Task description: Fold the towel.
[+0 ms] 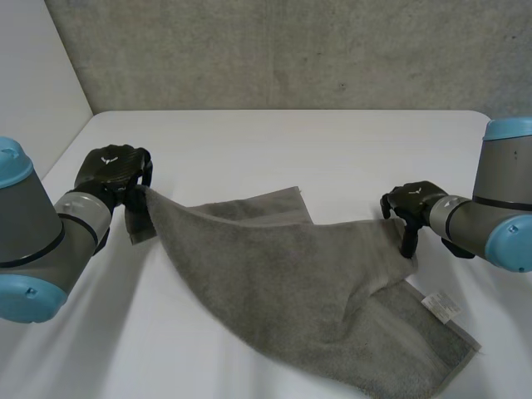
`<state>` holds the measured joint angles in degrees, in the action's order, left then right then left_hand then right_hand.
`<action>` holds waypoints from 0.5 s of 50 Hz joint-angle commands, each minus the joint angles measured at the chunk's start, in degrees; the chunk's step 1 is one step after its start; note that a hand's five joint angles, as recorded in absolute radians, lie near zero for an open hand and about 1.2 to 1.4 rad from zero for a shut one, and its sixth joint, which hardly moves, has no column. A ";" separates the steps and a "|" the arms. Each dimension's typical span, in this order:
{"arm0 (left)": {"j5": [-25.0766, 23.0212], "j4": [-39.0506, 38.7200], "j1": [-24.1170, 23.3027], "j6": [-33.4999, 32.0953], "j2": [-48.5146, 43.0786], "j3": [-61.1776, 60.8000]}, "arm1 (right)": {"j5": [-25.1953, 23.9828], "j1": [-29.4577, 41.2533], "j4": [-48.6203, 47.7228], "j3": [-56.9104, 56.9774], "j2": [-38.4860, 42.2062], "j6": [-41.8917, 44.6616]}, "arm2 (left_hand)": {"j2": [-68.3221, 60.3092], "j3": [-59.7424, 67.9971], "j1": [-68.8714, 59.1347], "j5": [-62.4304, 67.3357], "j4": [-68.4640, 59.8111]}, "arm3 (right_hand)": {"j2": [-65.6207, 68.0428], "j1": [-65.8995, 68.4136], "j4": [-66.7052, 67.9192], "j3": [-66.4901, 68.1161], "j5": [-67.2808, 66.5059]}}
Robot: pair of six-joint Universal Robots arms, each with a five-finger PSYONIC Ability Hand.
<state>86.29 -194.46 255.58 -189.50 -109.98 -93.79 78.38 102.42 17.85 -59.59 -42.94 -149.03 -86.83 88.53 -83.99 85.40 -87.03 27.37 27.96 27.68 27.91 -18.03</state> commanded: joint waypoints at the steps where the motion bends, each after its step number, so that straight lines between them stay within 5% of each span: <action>1: 0.02 -0.04 0.00 0.01 -0.06 0.01 | -0.34 -0.02 -0.01 0.00 0.58 -0.03 | 6.83 -8.53 3.99 -15.40 7.03 | 1.55 0.97 1.25 1.02 -0.89; 25: 0.02 -0.13 -0.09 0.01 -0.06 0.01 | -0.16 0.77 -1.59 0.09 1.10 -0.83 | 6.83 -8.53 3.99 -15.40 7.03 | 19.55 18.97 19.24 19.02 -18.89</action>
<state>86.30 -194.59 255.57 -189.49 -110.04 -93.78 77.90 102.94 17.46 -59.50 -41.74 -149.39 -86.83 88.53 -83.99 85.40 -87.03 43.20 43.63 43.53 43.80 -32.71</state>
